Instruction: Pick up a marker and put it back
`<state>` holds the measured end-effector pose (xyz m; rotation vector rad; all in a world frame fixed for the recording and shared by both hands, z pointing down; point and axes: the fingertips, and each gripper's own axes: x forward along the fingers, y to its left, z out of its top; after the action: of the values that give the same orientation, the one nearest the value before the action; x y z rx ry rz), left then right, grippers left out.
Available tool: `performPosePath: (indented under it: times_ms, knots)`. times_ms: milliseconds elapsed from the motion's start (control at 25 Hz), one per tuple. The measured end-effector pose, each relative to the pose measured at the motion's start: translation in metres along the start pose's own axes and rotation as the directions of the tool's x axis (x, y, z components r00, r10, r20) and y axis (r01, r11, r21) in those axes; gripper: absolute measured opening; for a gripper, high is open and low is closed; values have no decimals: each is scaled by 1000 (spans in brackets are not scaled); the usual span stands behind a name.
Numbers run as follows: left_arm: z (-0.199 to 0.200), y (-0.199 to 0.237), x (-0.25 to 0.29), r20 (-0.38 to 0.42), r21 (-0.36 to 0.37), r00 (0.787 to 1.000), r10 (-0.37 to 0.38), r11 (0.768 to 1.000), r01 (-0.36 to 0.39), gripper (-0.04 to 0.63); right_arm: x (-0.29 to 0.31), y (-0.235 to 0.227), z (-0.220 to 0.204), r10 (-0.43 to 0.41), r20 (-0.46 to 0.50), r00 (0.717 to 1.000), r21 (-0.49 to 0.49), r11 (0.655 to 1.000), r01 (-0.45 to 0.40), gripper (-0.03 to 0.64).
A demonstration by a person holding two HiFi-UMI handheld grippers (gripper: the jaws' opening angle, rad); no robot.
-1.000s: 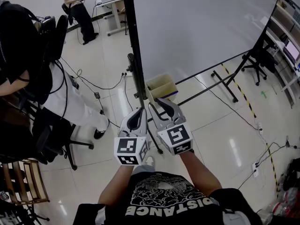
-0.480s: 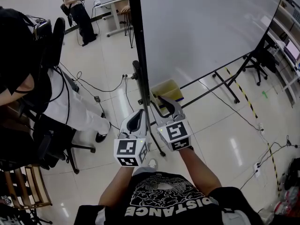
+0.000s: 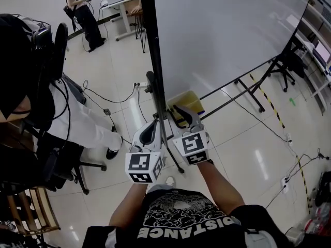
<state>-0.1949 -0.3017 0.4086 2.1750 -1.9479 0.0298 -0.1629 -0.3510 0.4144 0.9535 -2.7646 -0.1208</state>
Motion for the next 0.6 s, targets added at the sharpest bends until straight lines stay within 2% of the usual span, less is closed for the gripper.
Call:
performPosePath:
  times_ms: [120,600]
  knots:
    - [0,-1,6,-2,-1,1000,-11,1000,11,6,2,-3,-1,-11,-5,1000,-18,1000,11,38]
    - [0,-4,2,-2,-8,1000,-13,1000,13,6,-4,-5,9,-18,21,1000,-38,999,19,35]
